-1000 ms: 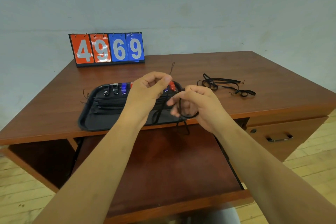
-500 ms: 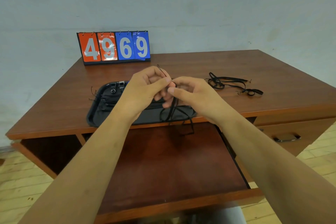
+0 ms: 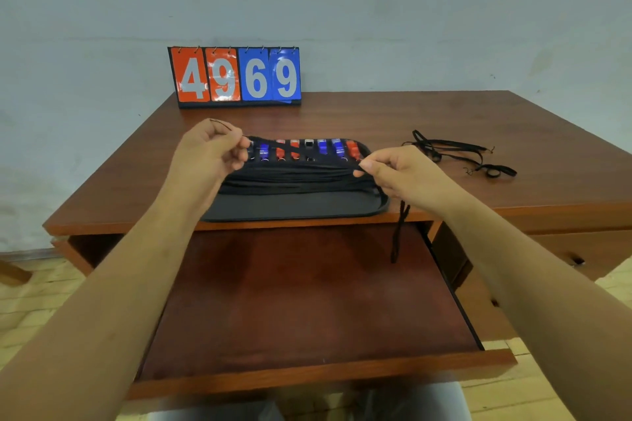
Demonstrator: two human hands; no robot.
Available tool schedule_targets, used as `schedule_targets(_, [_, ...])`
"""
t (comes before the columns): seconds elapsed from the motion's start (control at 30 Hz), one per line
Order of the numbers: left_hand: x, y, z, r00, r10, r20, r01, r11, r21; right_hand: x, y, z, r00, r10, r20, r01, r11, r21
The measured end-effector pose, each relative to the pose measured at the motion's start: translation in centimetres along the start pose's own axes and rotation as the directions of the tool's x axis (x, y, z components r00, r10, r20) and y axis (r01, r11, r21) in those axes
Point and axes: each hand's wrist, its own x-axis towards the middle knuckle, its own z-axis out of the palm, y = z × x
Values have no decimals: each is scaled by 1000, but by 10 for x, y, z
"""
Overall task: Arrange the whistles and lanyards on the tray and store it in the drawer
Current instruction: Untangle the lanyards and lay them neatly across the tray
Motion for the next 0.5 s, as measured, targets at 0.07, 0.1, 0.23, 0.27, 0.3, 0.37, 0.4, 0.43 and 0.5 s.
schedule_targets(0.07, [6,-8,-14,998,-17,-68,25,993,118,0,9,-4,1000,-14,1,14,992,-123])
schedule_targets(0.1, [8,-12,-20,995,-24,-101,43,981,189,1,12,-5,1000,-27,0,26,985,-170])
schedule_targets(0.23, [13,-28,-42,992,13,-122,40,905,424,4,19,-7,999,-33,19,37,964,-265])
schedule_targets(0.27, [13,-31,-47,994,31,-104,21,882,470,4,22,-7,999,-33,19,37,959,-282])
schedule_targets(0.3, [12,-33,-51,996,41,-80,5,866,501,6,23,-8,999,-32,17,36,954,-299])
schedule_targets(0.37, [12,-39,-60,999,48,-24,-29,853,521,8,28,-8,1000,-25,12,27,944,-328])
schedule_targets(0.4, [14,-43,-64,998,55,1,-46,834,550,9,31,-8,1000,-17,8,19,942,-335])
schedule_targets(0.43, [14,-46,-68,998,63,23,-64,802,594,10,34,-8,1000,-11,1,10,944,-329])
schedule_targets(0.5, [17,-50,-74,995,80,66,-103,729,677,12,43,-8,1000,-12,-18,6,956,-295])
